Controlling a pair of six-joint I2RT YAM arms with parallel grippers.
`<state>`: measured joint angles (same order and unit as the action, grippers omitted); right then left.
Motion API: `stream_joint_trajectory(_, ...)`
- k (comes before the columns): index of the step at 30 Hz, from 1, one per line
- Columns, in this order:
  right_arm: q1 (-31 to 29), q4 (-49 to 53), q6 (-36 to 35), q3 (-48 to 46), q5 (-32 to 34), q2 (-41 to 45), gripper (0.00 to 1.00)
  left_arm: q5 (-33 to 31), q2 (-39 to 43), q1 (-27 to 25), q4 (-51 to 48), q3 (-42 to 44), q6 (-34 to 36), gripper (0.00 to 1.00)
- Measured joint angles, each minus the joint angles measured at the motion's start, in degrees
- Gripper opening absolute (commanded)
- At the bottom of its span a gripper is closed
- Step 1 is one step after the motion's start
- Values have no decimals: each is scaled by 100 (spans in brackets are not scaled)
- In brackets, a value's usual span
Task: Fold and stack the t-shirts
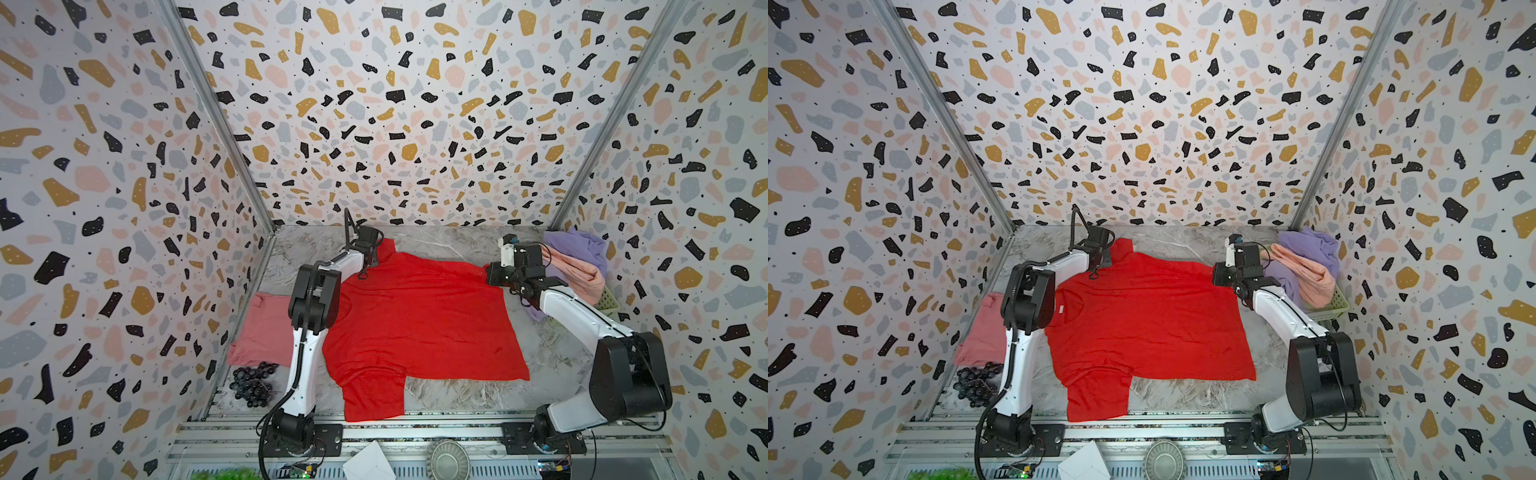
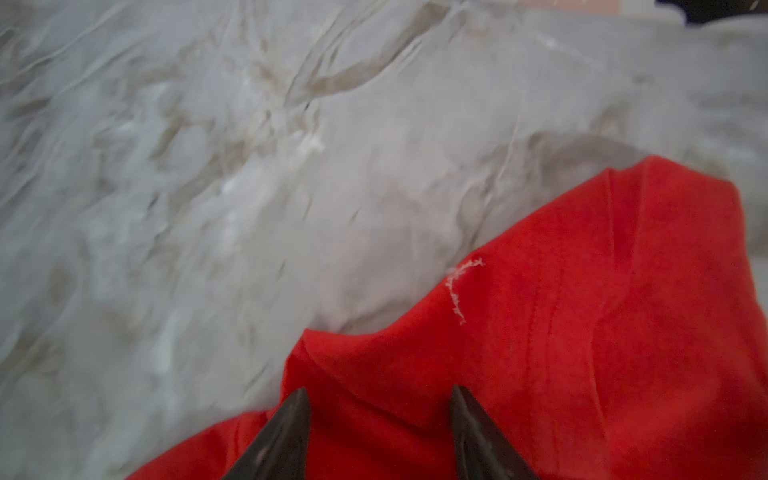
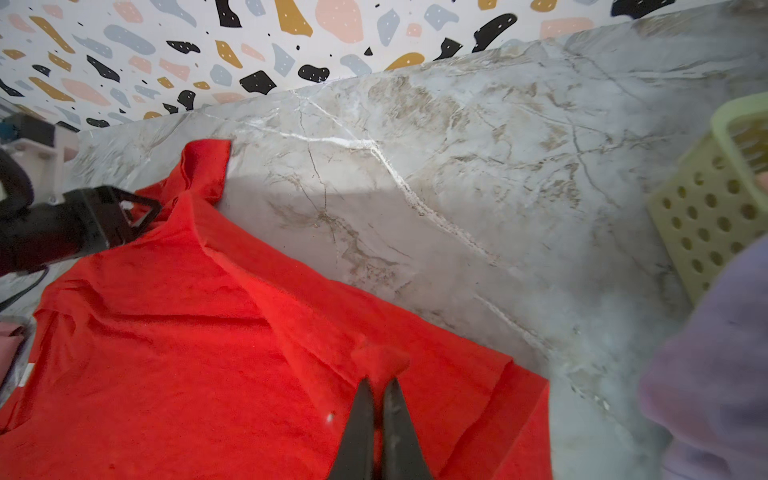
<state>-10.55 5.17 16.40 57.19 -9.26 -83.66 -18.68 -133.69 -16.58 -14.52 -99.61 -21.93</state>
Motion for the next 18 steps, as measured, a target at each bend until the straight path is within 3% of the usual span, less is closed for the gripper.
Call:
stream_joint_trajectory(6,42,284,-87,-393,116,664,0,39,776,68,7,1054,9,63)
stream_joint_trajectory(18,48,450,4,-839,-81,1215,0,413,474,74,4,234,103,62)
